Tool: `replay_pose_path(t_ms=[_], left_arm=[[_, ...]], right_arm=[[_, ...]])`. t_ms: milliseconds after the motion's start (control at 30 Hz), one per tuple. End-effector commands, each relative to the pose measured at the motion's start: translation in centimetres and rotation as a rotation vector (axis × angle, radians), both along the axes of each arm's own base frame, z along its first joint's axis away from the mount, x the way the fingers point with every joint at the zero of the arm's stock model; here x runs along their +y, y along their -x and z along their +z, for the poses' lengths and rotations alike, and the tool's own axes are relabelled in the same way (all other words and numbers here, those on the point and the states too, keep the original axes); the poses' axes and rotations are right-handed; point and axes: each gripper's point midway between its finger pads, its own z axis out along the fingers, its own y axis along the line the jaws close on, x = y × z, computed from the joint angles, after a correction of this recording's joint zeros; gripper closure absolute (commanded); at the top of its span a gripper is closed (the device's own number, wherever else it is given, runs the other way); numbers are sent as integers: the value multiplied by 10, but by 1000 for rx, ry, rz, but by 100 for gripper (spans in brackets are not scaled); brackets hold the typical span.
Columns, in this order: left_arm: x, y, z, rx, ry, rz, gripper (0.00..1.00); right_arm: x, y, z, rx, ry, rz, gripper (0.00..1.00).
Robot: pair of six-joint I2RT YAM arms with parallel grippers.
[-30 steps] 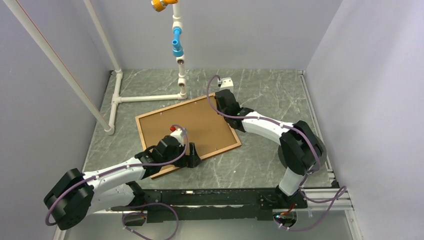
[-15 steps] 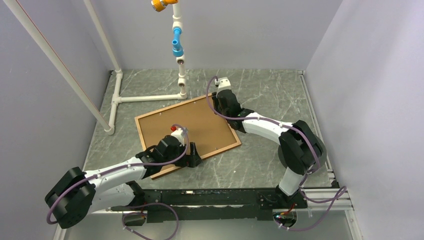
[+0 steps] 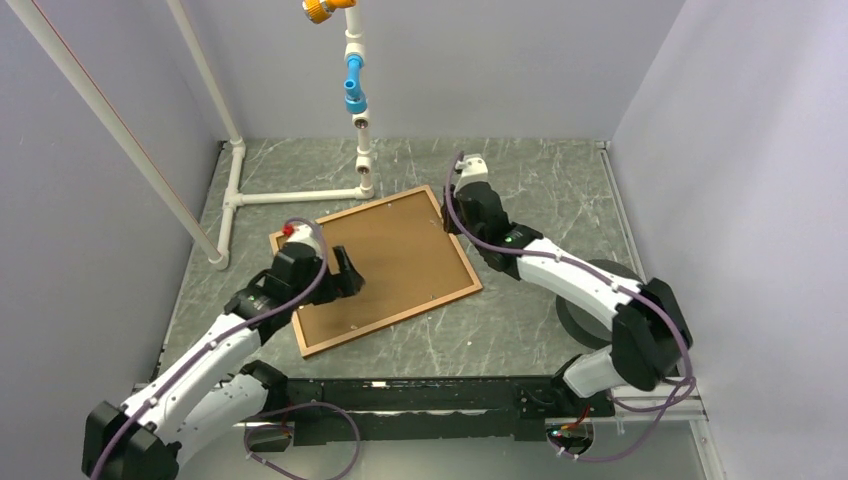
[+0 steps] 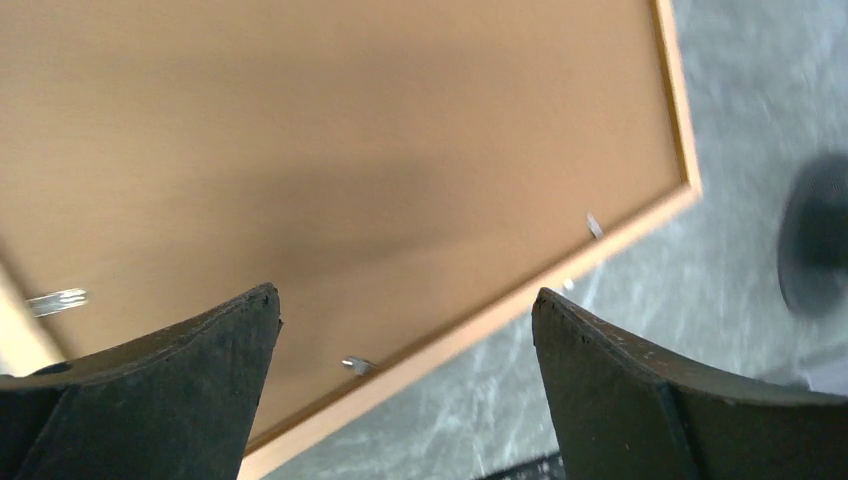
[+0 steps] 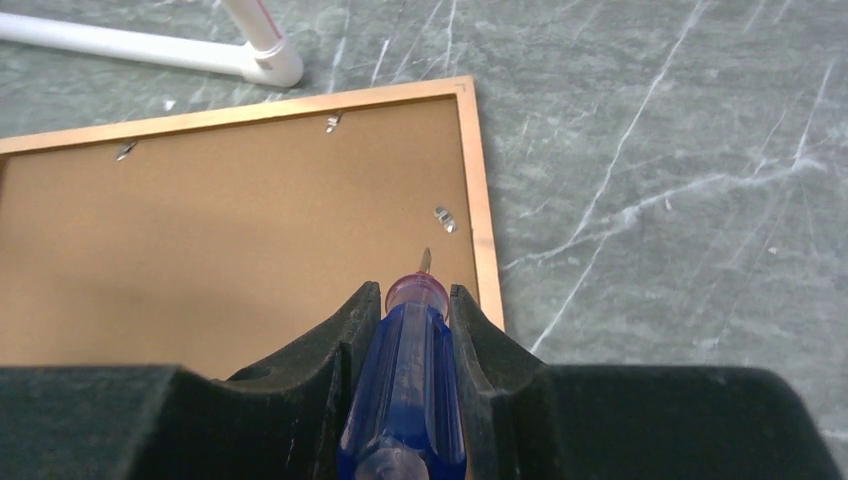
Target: Take the photo out of the frame
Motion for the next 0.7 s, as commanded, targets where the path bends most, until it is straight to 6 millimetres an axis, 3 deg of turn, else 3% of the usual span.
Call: replay_pose_path(t_ms=[0, 233, 400, 500, 667], left_arm=[[69, -4, -2, 47, -168, 278, 1], [126, -12, -30, 134, -156, 538, 1], [143, -14, -50, 149, -86, 648, 3], [152, -14, -63, 160, -90, 691, 9], [165, -20, -77, 127, -117, 722, 33]], right_arm=[[2, 31, -6, 74, -71, 62, 100], [8, 50, -16, 118, -111, 136, 100], [7, 55, -11, 103, -115, 160, 100], [6, 57, -8, 93, -121, 166, 100], [7, 63, -10, 97, -138, 183, 100]])
